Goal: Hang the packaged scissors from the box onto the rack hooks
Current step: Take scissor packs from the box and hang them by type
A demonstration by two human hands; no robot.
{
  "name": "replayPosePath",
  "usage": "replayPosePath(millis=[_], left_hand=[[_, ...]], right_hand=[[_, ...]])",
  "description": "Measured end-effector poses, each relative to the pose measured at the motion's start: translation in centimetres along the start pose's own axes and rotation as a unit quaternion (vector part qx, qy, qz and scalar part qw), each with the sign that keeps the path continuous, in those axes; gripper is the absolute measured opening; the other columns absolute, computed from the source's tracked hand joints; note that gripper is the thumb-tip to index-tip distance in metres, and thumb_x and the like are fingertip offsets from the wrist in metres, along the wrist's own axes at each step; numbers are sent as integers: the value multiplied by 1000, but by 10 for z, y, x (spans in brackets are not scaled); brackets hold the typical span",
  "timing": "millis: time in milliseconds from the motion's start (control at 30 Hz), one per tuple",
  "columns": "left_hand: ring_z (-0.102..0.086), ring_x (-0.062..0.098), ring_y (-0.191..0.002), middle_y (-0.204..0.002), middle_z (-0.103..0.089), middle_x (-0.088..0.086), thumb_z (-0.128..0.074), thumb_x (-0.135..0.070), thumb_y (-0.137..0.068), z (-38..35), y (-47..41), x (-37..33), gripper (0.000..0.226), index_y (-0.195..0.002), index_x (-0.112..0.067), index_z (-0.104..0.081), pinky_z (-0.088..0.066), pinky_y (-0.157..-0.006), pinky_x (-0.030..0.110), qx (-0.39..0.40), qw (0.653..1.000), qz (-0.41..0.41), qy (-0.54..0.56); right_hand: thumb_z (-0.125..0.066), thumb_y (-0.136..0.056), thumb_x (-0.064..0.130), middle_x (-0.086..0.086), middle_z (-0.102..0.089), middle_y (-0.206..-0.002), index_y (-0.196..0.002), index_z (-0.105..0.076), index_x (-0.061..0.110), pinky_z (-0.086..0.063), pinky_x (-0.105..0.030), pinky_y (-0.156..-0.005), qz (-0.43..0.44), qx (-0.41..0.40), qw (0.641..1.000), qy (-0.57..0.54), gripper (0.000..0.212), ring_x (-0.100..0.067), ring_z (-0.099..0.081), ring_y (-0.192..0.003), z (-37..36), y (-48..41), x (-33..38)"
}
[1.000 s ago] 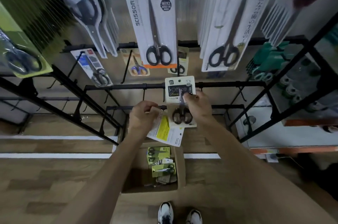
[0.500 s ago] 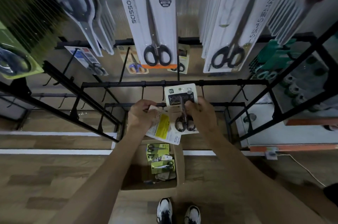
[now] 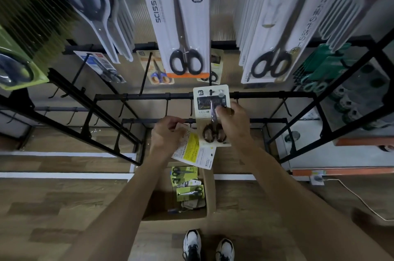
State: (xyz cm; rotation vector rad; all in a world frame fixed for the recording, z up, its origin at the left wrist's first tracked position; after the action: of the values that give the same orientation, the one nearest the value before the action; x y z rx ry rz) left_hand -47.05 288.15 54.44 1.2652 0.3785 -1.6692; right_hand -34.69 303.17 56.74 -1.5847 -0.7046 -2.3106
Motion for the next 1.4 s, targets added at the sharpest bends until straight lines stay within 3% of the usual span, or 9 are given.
replayPosePath(millis=[233,367,567,733,867,967,1167,1300,1400], left_hand=[[-67,11,-77,-86,-72,-8,-70,-1,-89,-4,-20,10,21,-98,-20,-72,-51,-61,19,-11,1000,18,1],[-63,8,-69,-81,-70,-9,-69,0,-88,-2,-29,14,21,-99,-17,-72,-46,-48,10,-31,999,20,-8],[-62,10,-67,-78,-69,-6,-67,2,-88,8,-30,14,22,-96,-18,-73,-45,-46,12,-27,999,10,18],[-66,15,-78,-92,-72,-2,-68,-5,-92,17,-16,11,21,-94,-26,-70,-54,-63,27,-34,997,22,62],[-68,17,-91,-100,-71,0,-69,-4,-90,23,7,10,23,-99,-25,-72,-48,-62,13,-58,996,30,68],[-67,17,-95,-91,-69,-4,-70,0,-88,35,38,-4,25,-93,-24,-70,-42,-63,6,-65,996,-6,63],[-65,-3,-82,-84,-71,-15,-77,-2,-84,38,152,-42,26,-80,-27,-70,-47,-75,10,149,976,-159,-30],[-68,3,-88,-89,-72,-11,-81,-10,-82,49,229,-61,24,-80,-32,-71,-57,-86,30,247,939,-228,-73],[-69,7,-89,-90,-73,-12,-81,-18,-82,68,262,-87,24,-83,-40,-71,-57,-87,33,261,925,-261,-93]], right_hand=[[-60,-97,33,0,-59,-81,-93,-62,14,-39,-19,-54,-41,-19,999,-1,19,-8,-52,-67,-18,-71,16],[-57,-99,42,-6,-61,-114,-120,-59,13,-44,-31,-90,-89,15,994,-58,35,-22,-58,-107,-33,-109,23],[-45,-101,54,-1,-53,-84,-115,-57,8,-36,-26,-57,-100,-10,995,3,49,-13,-53,-76,-37,-127,33],[-40,-104,50,-5,-53,-127,-145,-41,5,-36,-28,-84,-131,16,990,44,61,-26,-54,-117,-29,-63,7],[-49,-98,52,-16,-68,-115,-126,-59,0,-53,-27,-67,-182,56,978,88,60,-18,-66,-82,-27,26,-42],[-48,-97,57,-7,-65,-96,-95,-66,12,-53,-35,-82,-211,49,967,134,48,-19,-63,-87,-24,87,-50],[-53,-93,64,-20,-69,-107,-116,-60,1,-56,-42,-85,-361,153,875,-284,67,-31,-68,-95,-2,157,-8],[-54,-100,17,-14,-61,-91,-109,-55,-1,-57,-39,-73,-291,79,947,-112,20,-26,-63,-80,42,206,18],[-61,-93,8,-21,-68,-89,-103,-64,-2,-58,-45,-75,-242,53,961,-127,15,-34,-67,-82,57,237,37]])
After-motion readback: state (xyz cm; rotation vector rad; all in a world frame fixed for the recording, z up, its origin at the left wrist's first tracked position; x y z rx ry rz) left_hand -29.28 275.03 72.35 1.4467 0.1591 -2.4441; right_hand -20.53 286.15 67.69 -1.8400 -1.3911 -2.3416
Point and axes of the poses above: each hand's wrist, its own y-axis away from the middle knuckle, its own z-axis out of the back of the hand, x = y × z, the point moved 3 cm from there along -y, towards the middle knuckle
